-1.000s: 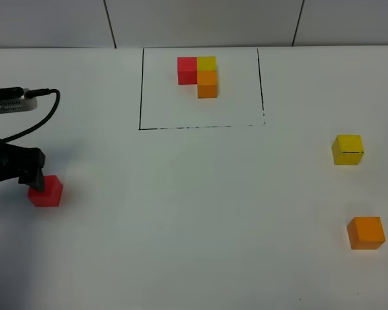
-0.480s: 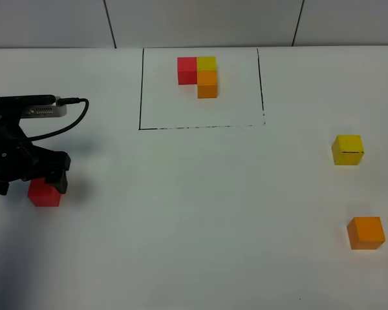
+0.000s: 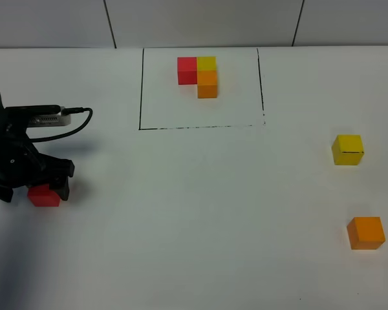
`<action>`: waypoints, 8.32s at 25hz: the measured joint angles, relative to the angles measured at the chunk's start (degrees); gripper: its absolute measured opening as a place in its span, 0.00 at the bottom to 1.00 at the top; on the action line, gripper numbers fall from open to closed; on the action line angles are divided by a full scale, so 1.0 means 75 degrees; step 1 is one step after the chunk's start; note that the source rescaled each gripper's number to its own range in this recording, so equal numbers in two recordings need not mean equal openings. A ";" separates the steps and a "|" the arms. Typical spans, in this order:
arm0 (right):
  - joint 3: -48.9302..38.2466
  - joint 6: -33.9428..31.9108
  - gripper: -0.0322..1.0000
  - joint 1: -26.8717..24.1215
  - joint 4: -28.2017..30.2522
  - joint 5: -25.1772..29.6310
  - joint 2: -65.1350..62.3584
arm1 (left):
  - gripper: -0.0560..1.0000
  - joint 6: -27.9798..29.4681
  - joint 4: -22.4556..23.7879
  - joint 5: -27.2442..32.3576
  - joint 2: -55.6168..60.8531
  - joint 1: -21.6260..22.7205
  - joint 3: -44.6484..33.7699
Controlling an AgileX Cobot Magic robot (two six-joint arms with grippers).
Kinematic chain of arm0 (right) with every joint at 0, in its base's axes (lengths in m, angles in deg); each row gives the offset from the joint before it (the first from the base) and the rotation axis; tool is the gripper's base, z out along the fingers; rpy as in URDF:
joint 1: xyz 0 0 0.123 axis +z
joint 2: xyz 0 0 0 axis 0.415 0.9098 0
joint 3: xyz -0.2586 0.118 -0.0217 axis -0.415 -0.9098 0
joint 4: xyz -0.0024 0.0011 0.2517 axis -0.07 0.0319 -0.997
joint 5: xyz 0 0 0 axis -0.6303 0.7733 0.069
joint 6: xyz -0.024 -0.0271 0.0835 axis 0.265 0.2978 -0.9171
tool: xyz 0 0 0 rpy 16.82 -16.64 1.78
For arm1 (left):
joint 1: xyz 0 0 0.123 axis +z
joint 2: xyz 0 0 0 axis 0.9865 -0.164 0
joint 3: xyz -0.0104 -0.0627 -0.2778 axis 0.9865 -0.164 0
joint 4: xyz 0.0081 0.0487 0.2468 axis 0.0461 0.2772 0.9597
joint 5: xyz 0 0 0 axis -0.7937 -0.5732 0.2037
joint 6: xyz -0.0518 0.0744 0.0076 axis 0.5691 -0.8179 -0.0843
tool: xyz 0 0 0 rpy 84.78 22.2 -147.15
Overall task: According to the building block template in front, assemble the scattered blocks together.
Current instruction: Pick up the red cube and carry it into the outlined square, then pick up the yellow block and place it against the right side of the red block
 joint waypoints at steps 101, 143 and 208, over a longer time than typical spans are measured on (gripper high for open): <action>0.0000 -0.0005 0.79 0.0000 0.0007 0.0000 0.0000 | 0.79 -0.7623 0.0203 0.3797 -0.5072 -0.3845 0.8656; 0.0000 -0.0142 0.79 0.0000 0.0007 0.0000 0.0000 | 0.91 -0.1838 -0.0456 0.1410 0.4408 0.0960 0.0675; 0.0000 -0.0325 0.79 0.0000 -0.0006 0.0000 0.0000 | 0.73 -0.0519 -0.0619 0.2789 1.4100 0.0482 -0.3734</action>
